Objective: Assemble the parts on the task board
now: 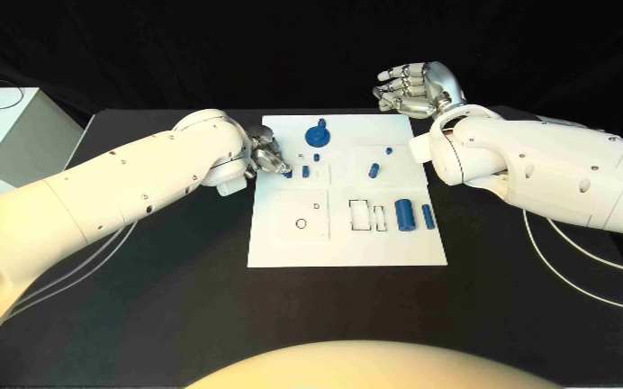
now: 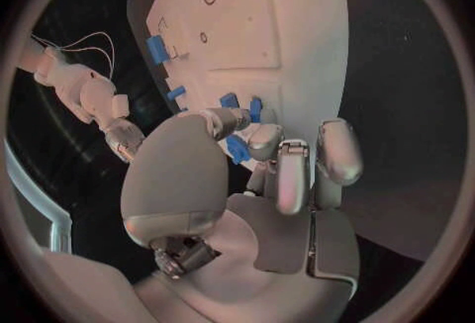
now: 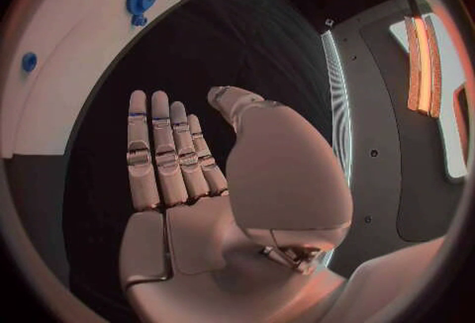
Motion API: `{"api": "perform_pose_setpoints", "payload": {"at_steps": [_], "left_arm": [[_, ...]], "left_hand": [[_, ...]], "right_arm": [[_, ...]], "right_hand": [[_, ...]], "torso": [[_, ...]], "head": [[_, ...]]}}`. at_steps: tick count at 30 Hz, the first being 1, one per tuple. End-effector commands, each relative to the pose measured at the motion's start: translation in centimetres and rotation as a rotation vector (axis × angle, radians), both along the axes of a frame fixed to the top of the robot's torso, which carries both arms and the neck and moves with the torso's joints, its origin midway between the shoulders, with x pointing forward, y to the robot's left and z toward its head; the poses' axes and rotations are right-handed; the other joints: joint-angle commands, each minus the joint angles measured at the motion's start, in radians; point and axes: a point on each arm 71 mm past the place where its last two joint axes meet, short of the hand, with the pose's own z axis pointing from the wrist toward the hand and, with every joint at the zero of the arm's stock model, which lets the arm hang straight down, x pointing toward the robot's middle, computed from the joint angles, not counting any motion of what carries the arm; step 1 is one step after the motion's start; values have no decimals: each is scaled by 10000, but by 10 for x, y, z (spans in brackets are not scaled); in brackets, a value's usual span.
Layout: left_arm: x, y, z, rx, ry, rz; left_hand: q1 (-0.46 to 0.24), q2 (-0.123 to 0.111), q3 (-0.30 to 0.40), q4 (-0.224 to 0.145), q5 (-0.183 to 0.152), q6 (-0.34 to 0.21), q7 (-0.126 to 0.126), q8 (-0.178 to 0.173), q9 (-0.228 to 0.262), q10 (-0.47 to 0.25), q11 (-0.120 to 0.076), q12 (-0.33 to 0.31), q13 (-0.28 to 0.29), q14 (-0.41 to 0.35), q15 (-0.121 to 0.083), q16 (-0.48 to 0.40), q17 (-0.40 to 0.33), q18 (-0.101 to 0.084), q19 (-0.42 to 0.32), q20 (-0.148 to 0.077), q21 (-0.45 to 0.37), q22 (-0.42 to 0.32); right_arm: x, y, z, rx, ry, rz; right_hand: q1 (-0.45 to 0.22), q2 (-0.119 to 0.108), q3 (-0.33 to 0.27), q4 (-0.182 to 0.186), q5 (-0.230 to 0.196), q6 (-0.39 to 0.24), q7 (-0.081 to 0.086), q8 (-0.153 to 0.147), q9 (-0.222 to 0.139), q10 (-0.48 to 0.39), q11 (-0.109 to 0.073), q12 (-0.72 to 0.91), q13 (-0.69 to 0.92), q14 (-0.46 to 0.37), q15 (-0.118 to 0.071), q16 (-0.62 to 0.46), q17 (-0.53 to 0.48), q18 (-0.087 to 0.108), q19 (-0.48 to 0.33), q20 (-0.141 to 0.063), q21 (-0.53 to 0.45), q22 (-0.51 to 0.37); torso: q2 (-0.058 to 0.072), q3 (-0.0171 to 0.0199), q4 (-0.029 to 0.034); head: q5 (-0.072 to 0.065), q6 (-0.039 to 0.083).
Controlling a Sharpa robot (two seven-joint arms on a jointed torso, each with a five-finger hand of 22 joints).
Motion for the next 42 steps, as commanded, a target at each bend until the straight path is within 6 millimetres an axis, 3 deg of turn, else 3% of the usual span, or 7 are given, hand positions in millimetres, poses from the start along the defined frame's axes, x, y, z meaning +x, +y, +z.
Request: {"api": "perform_pose_setpoints", "payload": {"at_steps": [1,17,28,42], "left_arm": [[0,0,0,-2,-82,45],[-2,-3,-1,89,263,-272],[-3,-7,-2,42,320,-358],[2,-12,-3,-36,111,-186]], "left_hand": [[-12,46,1651,-1713,32,83,-115,42,24,46,-1,-38,9,776,-69,43,1719,-155,85,-10,32,8],[-38,24,1649,-1729,61,97,-117,45,26,71,-4,-19,40,783,-70,56,1743,-154,85,-13,35,7],[-362,-107,1525,-1758,578,226,-181,111,85,165,-50,7,106,799,-98,83,1796,-162,94,-36,63,53],[-717,-29,992,-1469,458,270,-329,195,197,269,-148,53,170,802,-167,88,1804,-165,93,-92,43,63]], "right_arm": [[0,2,0,1,-78,207],[0,2,0,-2,-33,230],[0,2,-1,-2,-25,243],[0,2,-1,4,-17,267]], "right_hand": [[-117,-9,20,-63,63,-51,400,-68,-13,-19,65,-45,-12,11,45,-53,-11,131,-96,2,-28,-12],[-117,-8,20,-64,63,-50,400,-69,-13,-19,65,-46,-14,11,46,-55,-13,131,-97,3,-28,-14],[-111,0,24,-87,92,-45,401,-80,-16,-16,67,-56,-55,19,49,-88,-42,133,-104,8,-27,-54],[-117,9,28,-101,152,-38,404,-91,-19,-11,70,-64,-95,31,52,-118,-70,134,-108,12,-24,-92]], "torso": [[-1,7,-3],[-1,31,-11],[2,22,-7],[7,9,-2]], "head": [[8,-9],[32,-44],[20,-46],[2,-47]]}}
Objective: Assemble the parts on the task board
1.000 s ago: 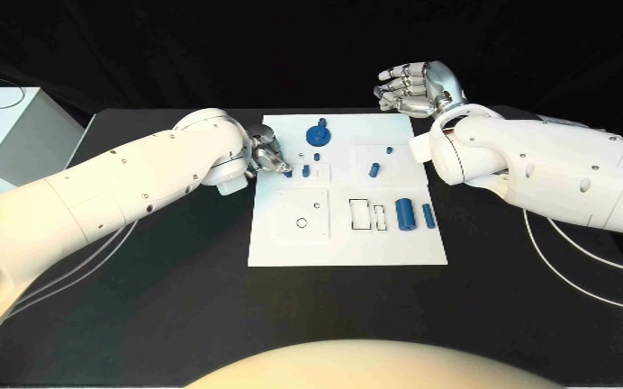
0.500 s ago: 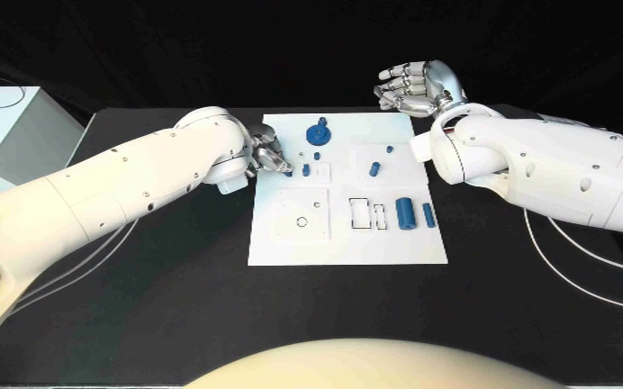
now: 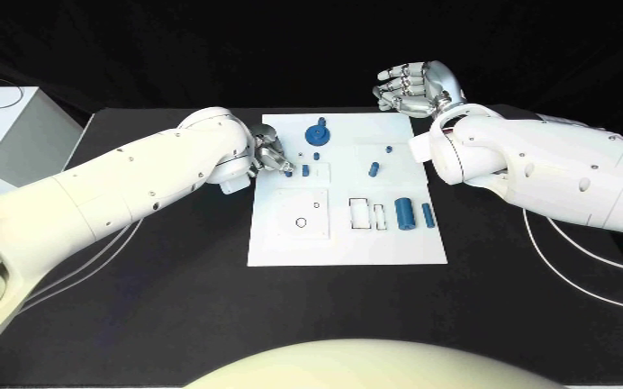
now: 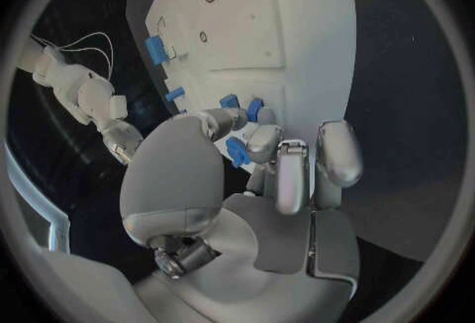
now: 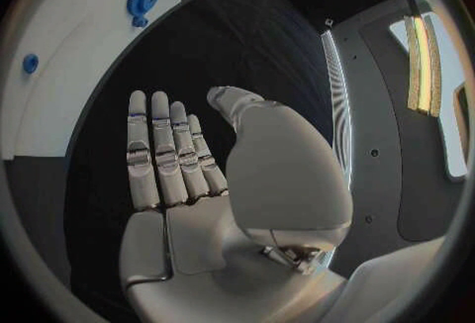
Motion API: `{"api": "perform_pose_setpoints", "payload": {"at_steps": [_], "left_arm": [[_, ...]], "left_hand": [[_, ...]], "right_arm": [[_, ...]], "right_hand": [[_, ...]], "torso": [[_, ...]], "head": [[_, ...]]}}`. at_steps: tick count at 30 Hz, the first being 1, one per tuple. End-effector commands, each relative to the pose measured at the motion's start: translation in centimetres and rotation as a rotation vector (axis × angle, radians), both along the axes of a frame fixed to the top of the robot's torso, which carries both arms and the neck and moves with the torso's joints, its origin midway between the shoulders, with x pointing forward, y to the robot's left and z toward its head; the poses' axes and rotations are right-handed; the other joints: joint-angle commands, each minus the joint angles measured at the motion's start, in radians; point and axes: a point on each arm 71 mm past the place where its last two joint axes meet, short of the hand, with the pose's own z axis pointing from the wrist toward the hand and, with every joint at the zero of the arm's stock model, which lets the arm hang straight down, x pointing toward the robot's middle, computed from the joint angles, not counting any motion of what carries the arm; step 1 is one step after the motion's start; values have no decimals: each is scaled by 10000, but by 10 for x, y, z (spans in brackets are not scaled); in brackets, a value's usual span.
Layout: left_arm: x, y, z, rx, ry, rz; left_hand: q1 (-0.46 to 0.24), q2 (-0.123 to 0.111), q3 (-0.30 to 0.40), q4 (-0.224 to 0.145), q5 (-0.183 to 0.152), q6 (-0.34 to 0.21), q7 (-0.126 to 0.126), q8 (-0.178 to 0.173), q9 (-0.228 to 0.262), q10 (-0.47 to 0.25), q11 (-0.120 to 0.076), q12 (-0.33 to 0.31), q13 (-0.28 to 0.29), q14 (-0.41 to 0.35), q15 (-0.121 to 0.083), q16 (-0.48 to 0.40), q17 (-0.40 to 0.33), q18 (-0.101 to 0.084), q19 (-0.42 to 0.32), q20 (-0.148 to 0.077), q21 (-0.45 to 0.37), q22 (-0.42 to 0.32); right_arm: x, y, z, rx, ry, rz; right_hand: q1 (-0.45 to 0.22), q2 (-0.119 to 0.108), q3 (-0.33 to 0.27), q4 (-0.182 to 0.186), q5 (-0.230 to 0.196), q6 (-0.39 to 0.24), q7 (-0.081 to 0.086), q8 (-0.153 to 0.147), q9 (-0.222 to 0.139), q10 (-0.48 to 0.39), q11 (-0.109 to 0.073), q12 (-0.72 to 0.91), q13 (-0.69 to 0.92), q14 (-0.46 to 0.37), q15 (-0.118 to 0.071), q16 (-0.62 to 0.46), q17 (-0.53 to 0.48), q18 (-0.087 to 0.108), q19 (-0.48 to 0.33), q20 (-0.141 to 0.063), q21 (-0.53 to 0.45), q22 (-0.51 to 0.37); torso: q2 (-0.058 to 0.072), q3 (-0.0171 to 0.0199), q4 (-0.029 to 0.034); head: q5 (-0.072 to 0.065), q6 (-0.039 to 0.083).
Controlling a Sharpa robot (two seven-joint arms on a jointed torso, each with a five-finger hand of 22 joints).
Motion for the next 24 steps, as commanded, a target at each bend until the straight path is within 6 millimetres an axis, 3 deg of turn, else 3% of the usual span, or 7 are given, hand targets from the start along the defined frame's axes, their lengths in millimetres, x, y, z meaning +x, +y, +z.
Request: {"api": "perform_pose_setpoints", "payload": {"at_steps": [1,17,24], "left_arm": [[-1,-6,-1,-116,-5,-139],[-1,-3,-5,75,230,-205],[-1,-1,-6,89,223,-161]], "left_hand": [[-130,27,1120,-1230,-42,102,-188,-49,-6,47,-16,52,0,832,-63,37,1797,-164,17,-26,37,-9],[-362,10,-377,-605,-202,299,-308,-153,-42,4,-103,101,87,834,-143,41,1810,-172,40,-112,-22,-25],[-446,-61,-1592,36,-356,401,-297,-221,-54,-51,-93,91,81,829,-138,32,1795,-173,50,-112,-59,-41]], "right_arm": [[0,2,0,4,-61,221],[0,2,0,10,-43,232],[0,2,0,11,-42,230]], "right_hand": [[-120,11,-1,-75,65,-37,405,-56,-10,-10,71,-66,-16,32,53,-10,-14,135,-73,-24,-24,-17],[-135,8,-7,-82,93,-39,409,-67,-13,-15,77,-76,-47,28,60,-38,-37,133,-84,-18,-26,-47],[-141,7,-10,-84,98,-41,412,-73,-14,-18,79,-80,-59,24,64,-51,-46,132,-90,-15,-28,-59]], "torso": [[-3,-9,9],[-12,-14,6],[-14,-21,6]], "head": [[-5,-14],[-25,-55],[-36,-44]]}}
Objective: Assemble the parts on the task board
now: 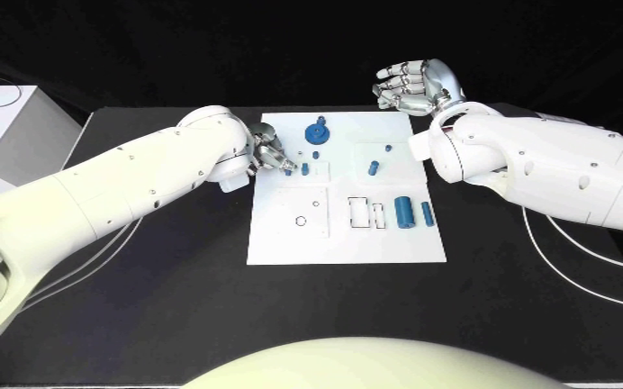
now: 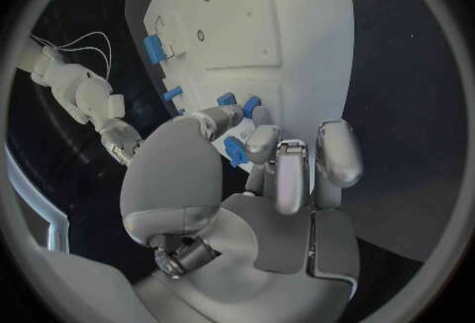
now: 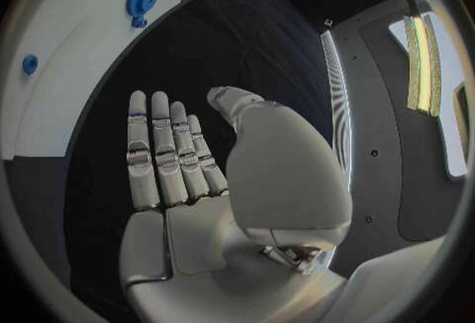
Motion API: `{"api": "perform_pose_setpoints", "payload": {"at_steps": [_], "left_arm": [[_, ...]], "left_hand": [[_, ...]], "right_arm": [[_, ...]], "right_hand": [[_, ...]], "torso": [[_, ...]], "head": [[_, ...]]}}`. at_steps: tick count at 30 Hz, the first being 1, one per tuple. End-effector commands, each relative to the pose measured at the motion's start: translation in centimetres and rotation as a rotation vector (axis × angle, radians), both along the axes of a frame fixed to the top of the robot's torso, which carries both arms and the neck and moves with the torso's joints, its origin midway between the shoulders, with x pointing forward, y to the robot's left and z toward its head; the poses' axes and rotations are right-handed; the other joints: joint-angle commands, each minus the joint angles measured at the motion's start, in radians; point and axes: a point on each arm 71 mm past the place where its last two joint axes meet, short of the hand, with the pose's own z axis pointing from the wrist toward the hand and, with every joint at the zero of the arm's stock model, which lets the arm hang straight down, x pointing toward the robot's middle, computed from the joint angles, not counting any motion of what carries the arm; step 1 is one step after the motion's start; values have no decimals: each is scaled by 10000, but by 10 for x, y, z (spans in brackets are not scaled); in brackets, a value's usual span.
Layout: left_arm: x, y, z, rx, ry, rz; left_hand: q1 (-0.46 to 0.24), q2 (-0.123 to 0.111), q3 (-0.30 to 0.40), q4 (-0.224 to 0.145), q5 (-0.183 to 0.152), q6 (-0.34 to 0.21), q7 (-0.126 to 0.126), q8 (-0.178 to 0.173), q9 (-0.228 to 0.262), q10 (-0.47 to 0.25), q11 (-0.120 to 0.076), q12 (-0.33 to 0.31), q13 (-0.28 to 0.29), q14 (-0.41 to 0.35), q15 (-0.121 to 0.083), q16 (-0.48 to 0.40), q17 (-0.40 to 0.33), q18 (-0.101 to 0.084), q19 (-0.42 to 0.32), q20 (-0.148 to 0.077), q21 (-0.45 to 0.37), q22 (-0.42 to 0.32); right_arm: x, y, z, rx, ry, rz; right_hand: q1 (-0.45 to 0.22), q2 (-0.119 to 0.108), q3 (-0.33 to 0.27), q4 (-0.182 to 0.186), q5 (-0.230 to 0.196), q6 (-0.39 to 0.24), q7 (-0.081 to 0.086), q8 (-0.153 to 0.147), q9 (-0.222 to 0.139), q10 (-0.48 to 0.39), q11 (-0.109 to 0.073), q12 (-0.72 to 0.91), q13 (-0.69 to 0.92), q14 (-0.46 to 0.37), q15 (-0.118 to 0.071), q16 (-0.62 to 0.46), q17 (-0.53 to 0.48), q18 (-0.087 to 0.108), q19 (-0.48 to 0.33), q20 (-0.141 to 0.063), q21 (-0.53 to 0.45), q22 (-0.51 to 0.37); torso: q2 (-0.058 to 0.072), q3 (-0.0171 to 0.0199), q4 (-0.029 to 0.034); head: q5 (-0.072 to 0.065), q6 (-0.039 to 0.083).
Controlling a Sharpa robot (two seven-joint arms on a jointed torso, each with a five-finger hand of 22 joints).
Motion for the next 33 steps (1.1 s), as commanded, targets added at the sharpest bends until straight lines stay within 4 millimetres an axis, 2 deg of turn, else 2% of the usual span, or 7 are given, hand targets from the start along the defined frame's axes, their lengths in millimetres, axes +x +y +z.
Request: {"api": "perform_pose_setpoints", "payload": {"at_steps": [1,6,10,13,20,24,33], "left_arm": [[-3,-2,-4,43,188,-211],[-3,0,-4,34,128,-148],[-3,1,-5,17,86,-101],[-4,2,-5,3,37,-63],[-4,3,-4,-42,-80,2],[-6,4,-4,-96,-128,15],[-6,3,8,-593,-437,145]], "left_hand": [[-109,-43,-459,281,-89,20,110,-45,1,-32,-28,49,-2,828,-61,33,1796,-174,16,-73,-66,-11],[-157,-86,-1378,902,-490,12,144,-62,34,-64,1,50,-4,823,-41,23,1778,-168,9,-59,-99,-38],[-277,76,-1888,928,-1237,-10,159,-99,37,-88,18,47,-17,819,-27,14,1760,-163,2,-44,-119,-55],[-328,159,-2083,937,-1479,-16,163,-112,38,-94,22,47,-22,819,-24,14,1761,-165,10,-40,-117,-43],[-421,265,-2371,943,-1736,-19,165,-120,45,-107,25,43,-39,816,-21,8,1750,-161,5,-36,-129,-54],[-461,416,-2823,945,-2335,-33,158,-123,61,-126,19,38,-59,813,-20,1,1737,-157,-2,-35,-142,-63],[-430,571,-3434,946,-2410,-172,190,-164,76,-257,47,-67,-231,782,-12,-54,1631,-120,-116,-29,-249,-240]], "right_arm": [[0,2,0,6,-63,200],[0,2,0,7,-64,203],[0,2,0,8,-63,205],[0,2,0,7,-61,204],[-1,1,0,6,-54,202],[-1,1,0,5,-49,198],[-1,1,-1,5,-34,196]], "right_hand": [[-107,-34,16,-58,61,-44,415,-40,-16,-20,82,-42,-21,19,67,-63,-25,132,-60,25,-29,-22],[-114,-32,14,-59,66,-47,418,-46,-18,-24,86,-46,-34,14,72,-76,-34,131,-68,28,-31,-34],[-120,-32,10,-63,71,-52,421,-54,-20,-29,90,-51,-49,8,76,-92,-46,130,-77,32,-33,-50],[-124,-30,9,-65,74,-54,423,-58,-21,-32,92,-54,-58,4,79,-102,-53,129,-84,35,-34,-60],[-129,-28,7,-68,78,-57,426,-65,-23,-36,96,-57,-73,-4,84,-119,-65,129,-95,40,-36,-77],[-131,-26,6,-70,79,-58,427,-67,-24,-36,97,-58,-79,-6,86,-125,-70,129,-99,41,-36,-84],[-131,-26,6,-70,79,-58,427,-67,-24,-36,97,-58,-79,-6,86,-125,-70,129,-99,41,-36,-84]], "torso": [[2,-9,2],[0,-12,-1],[6,-12,0],[7,-14,-3],[7,-12,-10],[5,-10,-6],[-6,5,4]], "head": [[-13,7],[-26,24],[-40,26],[-45,25],[-60,31],[-71,29],[-90,52]]}}
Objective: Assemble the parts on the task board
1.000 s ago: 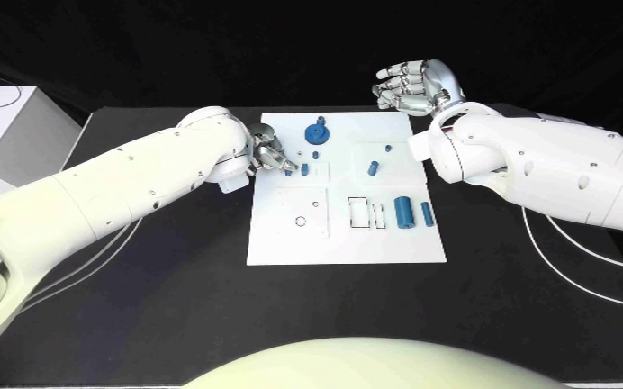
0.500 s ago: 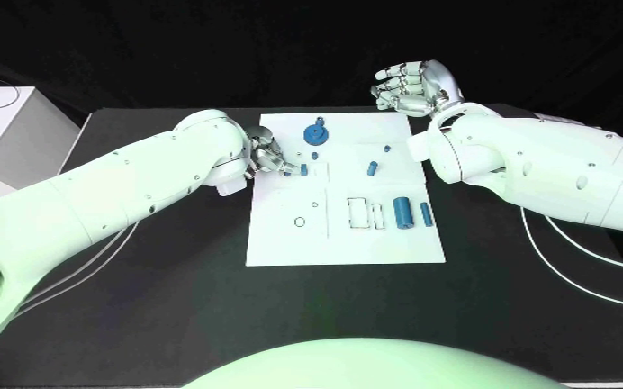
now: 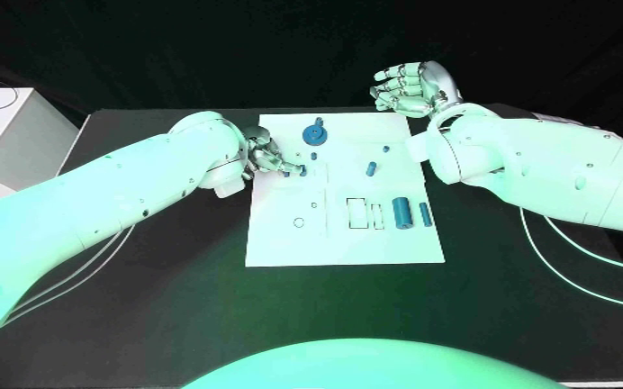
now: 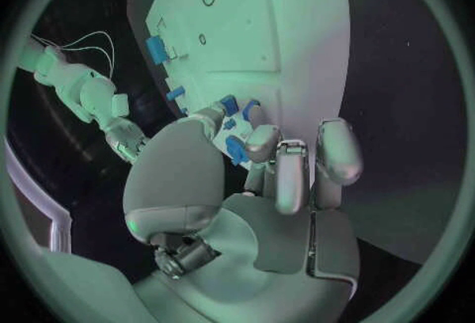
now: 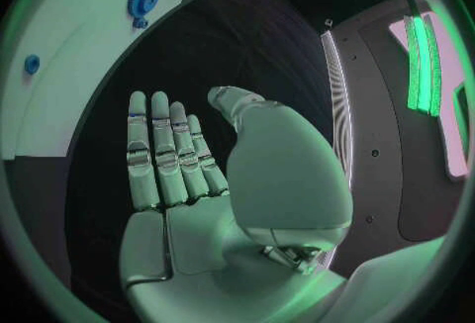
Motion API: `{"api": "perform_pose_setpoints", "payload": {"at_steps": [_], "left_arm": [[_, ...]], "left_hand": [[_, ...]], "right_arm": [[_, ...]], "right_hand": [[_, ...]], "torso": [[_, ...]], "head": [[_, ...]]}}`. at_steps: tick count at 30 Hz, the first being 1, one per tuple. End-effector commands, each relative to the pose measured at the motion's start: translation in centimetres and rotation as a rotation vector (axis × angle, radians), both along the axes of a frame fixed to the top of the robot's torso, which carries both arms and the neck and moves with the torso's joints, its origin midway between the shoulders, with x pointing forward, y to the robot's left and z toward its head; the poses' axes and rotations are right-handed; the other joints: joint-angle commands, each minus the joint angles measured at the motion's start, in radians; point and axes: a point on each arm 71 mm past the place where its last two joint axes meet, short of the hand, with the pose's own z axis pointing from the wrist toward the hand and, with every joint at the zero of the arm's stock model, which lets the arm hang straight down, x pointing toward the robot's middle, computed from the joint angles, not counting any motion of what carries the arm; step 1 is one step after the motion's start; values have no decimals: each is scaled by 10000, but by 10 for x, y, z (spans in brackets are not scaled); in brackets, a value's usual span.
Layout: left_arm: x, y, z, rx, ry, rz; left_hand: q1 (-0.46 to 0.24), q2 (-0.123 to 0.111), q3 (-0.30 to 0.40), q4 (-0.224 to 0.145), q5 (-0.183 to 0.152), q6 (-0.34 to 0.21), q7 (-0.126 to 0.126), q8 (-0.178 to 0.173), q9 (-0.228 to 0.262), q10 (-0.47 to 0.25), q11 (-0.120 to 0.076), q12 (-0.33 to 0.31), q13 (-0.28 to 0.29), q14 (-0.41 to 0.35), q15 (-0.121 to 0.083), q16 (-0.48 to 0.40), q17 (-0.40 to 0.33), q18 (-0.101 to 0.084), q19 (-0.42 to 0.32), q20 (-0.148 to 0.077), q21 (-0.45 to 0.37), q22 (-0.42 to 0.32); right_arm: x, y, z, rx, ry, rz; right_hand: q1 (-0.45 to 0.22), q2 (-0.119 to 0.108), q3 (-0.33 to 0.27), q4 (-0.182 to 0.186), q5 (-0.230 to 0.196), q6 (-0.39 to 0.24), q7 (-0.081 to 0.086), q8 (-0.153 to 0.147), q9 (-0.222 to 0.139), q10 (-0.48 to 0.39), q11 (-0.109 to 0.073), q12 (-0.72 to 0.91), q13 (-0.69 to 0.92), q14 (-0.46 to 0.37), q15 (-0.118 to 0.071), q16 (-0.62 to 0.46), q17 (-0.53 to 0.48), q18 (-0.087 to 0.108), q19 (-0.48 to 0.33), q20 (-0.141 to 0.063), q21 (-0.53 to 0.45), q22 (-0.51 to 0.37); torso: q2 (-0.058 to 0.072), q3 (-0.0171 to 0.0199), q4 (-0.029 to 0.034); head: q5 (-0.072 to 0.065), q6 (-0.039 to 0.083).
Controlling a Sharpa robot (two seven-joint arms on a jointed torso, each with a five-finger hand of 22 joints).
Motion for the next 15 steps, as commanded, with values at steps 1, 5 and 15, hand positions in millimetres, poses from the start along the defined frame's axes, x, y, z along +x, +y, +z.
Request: {"api": "perform_pose_setpoints", "payload": {"at_steps": [1,5,15], "left_arm": [[1,-3,9,-427,-312,116],[2,-2,18,-743,-532,228],[3,-2,42,-1620,-1039,316]], "left_hand": [[65,191,-289,-9,-31,-206,60,-91,2,-208,18,-119,-167,771,2,-73,1596,-109,-146,-14,-114,-120],[316,419,-884,-8,-31,-692,267,-410,-148,-639,196,-426,-728,752,145,-93,1560,-86,-252,106,-210,-257],[816,777,-1582,-9,-18,-1059,505,-788,-486,-1162,413,-693,-1348,658,339,-206,1332,11,-559,292,-473,-677]], "right_arm": [[-1,2,0,4,-68,196],[-1,1,0,4,-66,191],[-1,1,0,10,-59,182]], "right_hand": [[-92,15,6,-70,43,-58,427,-68,-14,0,60,-58,-7,-6,86,-47,-9,130,-63,4,-36,-9],[-92,15,6,-70,43,-58,427,-68,-14,0,60,-58,-7,-6,86,-47,-9,130,-63,4,-36,-9],[-99,19,3,-76,48,-62,431,-77,-16,-3,65,-62,-29,-11,91,-69,-26,130,-76,11,-36,-33]], "torso": [[-5,12,6],[-15,18,11],[4,15,-5]], "head": [[-7,10],[8,35],[24,117]]}}
